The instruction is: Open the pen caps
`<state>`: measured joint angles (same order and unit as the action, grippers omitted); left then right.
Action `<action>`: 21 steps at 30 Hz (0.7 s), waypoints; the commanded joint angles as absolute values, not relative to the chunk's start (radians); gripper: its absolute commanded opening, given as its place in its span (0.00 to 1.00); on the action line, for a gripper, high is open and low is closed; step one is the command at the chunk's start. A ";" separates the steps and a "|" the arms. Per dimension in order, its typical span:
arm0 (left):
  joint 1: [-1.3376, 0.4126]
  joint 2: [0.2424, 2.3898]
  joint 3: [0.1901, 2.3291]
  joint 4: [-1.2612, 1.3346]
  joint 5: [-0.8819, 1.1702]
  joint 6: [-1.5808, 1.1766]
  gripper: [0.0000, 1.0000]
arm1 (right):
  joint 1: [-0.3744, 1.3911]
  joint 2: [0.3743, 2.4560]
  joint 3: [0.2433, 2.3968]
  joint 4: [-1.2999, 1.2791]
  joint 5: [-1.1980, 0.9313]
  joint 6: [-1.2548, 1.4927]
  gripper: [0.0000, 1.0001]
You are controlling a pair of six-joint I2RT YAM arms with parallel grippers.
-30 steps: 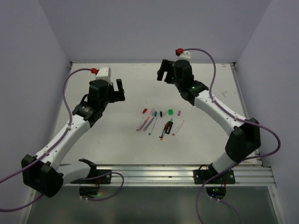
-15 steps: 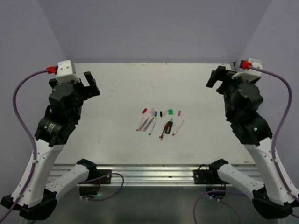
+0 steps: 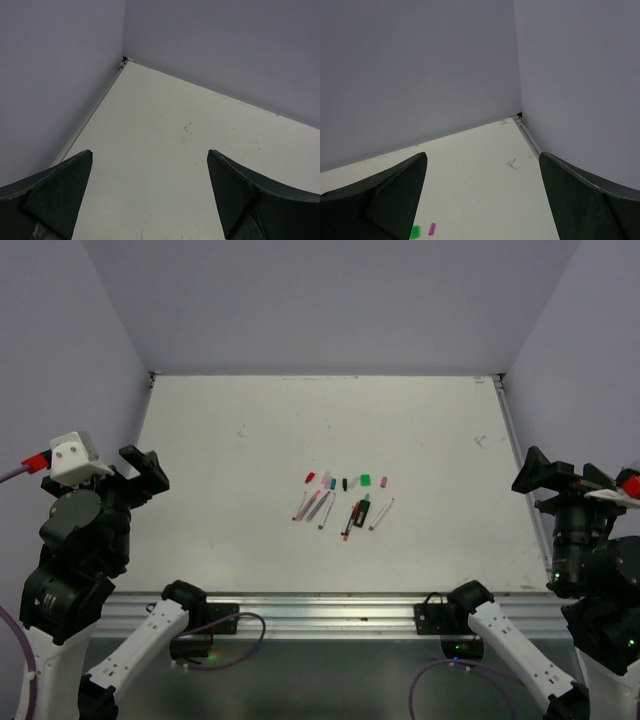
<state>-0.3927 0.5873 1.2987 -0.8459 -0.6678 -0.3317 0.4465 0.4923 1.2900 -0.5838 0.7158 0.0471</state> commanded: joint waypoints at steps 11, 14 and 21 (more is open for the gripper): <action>-0.387 0.509 1.250 -0.983 -0.623 -0.440 1.00 | 0.449 0.408 1.227 -0.677 0.637 0.069 0.99; -0.387 0.505 1.233 -0.977 -0.614 -0.460 1.00 | 0.449 0.411 1.227 -0.675 0.612 0.089 0.99; -0.387 0.498 1.172 -0.911 -0.594 -0.471 1.00 | 0.449 0.442 1.216 -0.644 0.601 0.100 0.99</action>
